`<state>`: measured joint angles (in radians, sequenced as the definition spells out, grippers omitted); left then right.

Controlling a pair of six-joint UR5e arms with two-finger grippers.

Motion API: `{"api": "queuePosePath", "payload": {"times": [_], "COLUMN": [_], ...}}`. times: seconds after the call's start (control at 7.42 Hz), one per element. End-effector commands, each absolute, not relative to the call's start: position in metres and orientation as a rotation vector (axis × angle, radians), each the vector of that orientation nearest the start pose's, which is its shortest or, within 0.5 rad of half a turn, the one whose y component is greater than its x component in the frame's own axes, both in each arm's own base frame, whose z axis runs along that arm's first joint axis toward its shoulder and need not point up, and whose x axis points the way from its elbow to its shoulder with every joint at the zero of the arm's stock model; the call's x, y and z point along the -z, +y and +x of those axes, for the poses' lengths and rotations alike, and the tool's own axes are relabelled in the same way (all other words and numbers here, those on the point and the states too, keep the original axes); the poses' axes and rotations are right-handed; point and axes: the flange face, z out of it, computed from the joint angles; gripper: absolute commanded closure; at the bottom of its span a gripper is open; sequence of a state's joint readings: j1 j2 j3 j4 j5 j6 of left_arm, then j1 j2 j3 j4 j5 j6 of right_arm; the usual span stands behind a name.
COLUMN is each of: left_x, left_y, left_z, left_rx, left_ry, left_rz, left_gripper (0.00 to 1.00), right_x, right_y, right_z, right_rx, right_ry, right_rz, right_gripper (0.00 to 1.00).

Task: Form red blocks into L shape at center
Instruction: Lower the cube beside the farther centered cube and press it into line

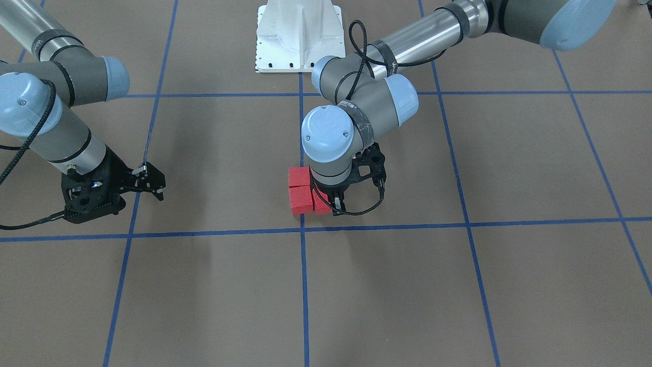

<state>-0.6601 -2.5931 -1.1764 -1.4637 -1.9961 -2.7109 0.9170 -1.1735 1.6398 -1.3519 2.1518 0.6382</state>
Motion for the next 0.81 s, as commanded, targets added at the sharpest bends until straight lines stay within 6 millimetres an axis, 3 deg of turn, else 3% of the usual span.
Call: {"api": "queuePosePath", "payload": {"times": [0.0, 0.67], "left_x": [-0.175, -0.173], "left_y": [-0.571, -0.559], "left_z": [0.584, 0.596], "left_rx": [1.633, 1.610], "left_ry": [0.426, 0.425], "left_rz": [-0.568, -0.568], "left_gripper": [1.00, 1.00], "right_x": [-0.380, -0.381], "right_y": [-0.560, -0.561], "right_z": [-0.330, -0.330], "right_rx": [0.212, 0.211], "right_ry": [-0.844, -0.842], "right_rz": [0.192, 0.191], "right_gripper": [0.01, 0.01]}}
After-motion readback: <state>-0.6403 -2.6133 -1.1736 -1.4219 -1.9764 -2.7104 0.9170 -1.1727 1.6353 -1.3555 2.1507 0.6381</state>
